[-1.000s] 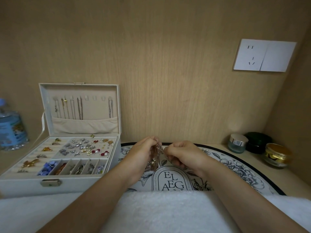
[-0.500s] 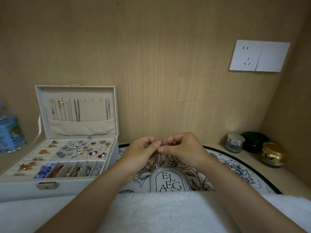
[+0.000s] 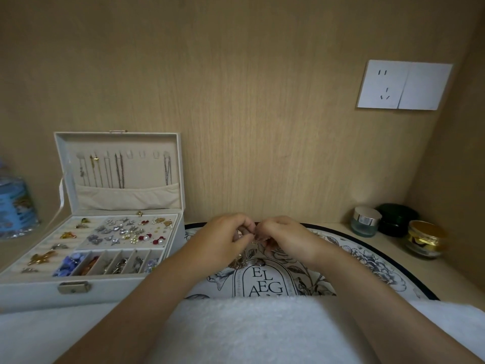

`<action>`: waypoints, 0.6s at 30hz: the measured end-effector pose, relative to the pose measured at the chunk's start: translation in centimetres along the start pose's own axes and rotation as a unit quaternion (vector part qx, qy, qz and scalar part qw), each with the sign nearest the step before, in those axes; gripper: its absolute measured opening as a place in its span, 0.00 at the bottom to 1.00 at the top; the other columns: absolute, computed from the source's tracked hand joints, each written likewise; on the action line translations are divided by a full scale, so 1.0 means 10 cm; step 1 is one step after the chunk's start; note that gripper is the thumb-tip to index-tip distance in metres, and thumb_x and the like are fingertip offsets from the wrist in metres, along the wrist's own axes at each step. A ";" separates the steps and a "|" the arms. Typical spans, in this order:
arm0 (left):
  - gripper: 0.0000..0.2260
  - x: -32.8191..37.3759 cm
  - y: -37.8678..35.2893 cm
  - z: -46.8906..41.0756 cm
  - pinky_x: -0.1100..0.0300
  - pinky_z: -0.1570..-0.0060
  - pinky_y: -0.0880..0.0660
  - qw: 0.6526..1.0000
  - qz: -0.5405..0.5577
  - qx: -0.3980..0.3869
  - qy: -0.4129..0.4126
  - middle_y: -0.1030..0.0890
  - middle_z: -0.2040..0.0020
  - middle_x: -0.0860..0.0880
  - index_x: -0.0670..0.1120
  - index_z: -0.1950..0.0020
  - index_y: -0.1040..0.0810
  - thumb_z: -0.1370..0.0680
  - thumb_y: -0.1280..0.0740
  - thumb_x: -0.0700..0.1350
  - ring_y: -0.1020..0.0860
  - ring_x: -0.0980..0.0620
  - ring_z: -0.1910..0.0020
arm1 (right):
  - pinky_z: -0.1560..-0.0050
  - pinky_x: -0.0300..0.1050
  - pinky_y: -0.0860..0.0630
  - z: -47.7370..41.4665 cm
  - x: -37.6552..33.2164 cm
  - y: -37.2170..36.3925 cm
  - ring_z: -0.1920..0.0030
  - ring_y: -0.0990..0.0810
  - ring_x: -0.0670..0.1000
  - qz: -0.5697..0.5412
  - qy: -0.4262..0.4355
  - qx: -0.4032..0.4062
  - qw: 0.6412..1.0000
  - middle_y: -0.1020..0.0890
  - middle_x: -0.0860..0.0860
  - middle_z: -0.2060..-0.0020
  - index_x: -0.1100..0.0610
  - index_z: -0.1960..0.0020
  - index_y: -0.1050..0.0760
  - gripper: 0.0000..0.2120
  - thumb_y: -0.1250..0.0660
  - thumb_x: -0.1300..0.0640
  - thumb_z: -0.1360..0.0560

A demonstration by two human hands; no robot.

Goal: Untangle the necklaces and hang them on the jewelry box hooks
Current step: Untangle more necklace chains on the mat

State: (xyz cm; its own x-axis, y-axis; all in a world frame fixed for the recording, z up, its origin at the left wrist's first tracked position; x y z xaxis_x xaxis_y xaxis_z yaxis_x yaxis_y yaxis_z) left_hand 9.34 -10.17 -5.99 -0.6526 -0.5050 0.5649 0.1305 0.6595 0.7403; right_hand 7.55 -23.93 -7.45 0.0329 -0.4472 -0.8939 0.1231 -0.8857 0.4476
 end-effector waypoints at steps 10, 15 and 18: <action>0.06 -0.10 -0.05 -0.01 0.63 0.63 0.31 0.991 0.100 -0.058 0.067 0.22 0.64 0.57 0.53 0.52 0.19 0.20 0.35 0.51 0.26 0.60 0.66 | 0.42 0.51 0.22 0.00 -0.03 0.10 0.54 0.20 0.56 -0.202 0.033 -0.007 0.979 0.19 0.57 0.64 0.61 0.61 0.22 0.12 0.36 0.59 0.20; 0.08 -0.12 -0.05 0.00 0.62 0.66 0.31 0.991 0.067 -0.069 0.089 0.22 0.67 0.56 0.51 0.53 0.18 0.19 0.34 0.51 0.27 0.59 0.70 | 0.59 0.42 0.26 -0.01 -0.02 0.13 0.70 0.30 0.49 -0.205 0.028 0.015 0.978 0.31 0.49 0.75 0.52 0.71 0.29 0.20 0.34 0.58 0.21; 0.09 -0.14 -0.08 0.02 0.63 0.69 0.32 0.987 0.074 -0.092 0.107 0.22 0.71 0.55 0.51 0.59 0.19 0.21 0.32 0.51 0.28 0.57 0.72 | 0.67 0.37 0.31 0.00 -0.09 0.13 0.72 0.32 0.45 -0.090 0.061 0.035 0.993 0.30 0.46 0.74 0.52 0.68 0.31 0.17 0.29 0.61 0.24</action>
State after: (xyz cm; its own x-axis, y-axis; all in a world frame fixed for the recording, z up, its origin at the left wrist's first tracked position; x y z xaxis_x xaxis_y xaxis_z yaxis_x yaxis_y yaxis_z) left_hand 10.04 -9.86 -7.43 -0.4463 -0.5294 0.7215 0.3592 0.6325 0.6862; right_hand 7.65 -24.70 -6.10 0.1371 -0.2656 -0.9543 0.0682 -0.9586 0.2766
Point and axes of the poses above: each hand's wrist, its own z-axis away from the middle knuckle, its own y-axis out of the back of the hand, x = y × z, the point moved 6 cm from there along -z, towards the middle knuckle
